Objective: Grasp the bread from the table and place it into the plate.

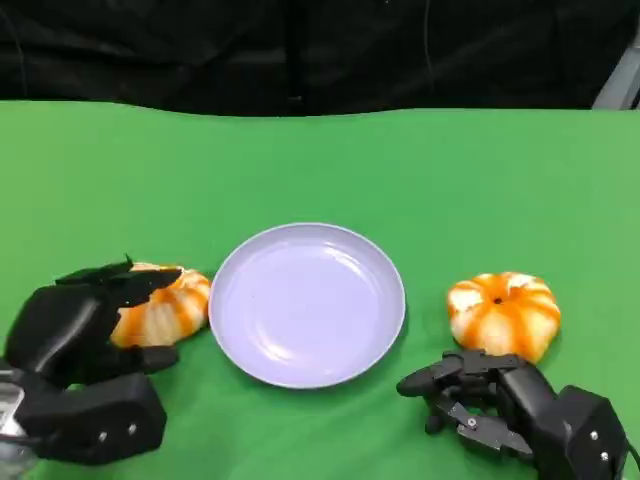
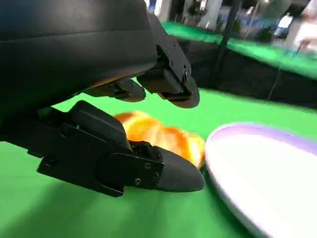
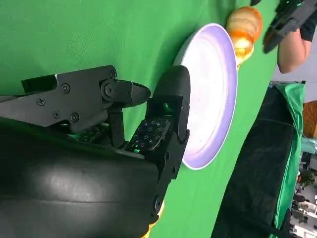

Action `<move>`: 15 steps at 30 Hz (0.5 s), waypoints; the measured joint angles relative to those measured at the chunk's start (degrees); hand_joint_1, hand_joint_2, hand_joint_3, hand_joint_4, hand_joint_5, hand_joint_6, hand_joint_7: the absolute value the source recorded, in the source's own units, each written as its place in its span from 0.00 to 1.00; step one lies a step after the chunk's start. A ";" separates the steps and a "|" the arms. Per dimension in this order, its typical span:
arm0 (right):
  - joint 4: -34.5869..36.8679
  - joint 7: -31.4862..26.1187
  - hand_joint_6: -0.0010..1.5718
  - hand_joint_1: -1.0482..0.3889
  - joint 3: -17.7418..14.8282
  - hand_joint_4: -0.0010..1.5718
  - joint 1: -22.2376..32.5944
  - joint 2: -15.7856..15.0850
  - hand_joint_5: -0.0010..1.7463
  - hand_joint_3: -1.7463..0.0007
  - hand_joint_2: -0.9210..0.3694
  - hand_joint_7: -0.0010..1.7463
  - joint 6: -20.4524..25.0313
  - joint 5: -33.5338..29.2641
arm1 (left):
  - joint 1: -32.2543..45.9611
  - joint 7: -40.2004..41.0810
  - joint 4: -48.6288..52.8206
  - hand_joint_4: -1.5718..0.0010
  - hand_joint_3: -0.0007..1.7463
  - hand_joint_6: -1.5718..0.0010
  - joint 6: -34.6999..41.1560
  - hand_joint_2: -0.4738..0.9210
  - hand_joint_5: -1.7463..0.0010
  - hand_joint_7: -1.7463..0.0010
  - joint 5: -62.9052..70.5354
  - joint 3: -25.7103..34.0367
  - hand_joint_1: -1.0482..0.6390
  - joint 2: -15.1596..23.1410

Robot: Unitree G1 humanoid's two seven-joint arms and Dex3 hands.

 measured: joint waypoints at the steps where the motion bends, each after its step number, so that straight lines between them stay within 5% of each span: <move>1: -0.09 0.02 0.68 0.68 0.01 0.49 0.02 0.00 0.74 0.81 0.00 0.23 0.06 -0.01 | -0.40 -1.01 0.31 0.75 0.13 0.64 0.95 1.00 1.00 1.00 -0.22 -0.23 0.11 -0.22; 15: -0.87 -0.61 0.68 0.68 0.17 0.49 0.23 0.00 0.74 0.81 0.00 0.23 0.65 -0.57 | -2.92 -5.02 2.56 0.73 0.13 0.67 4.79 1.00 1.00 1.00 -1.51 -2.46 0.10 -1.17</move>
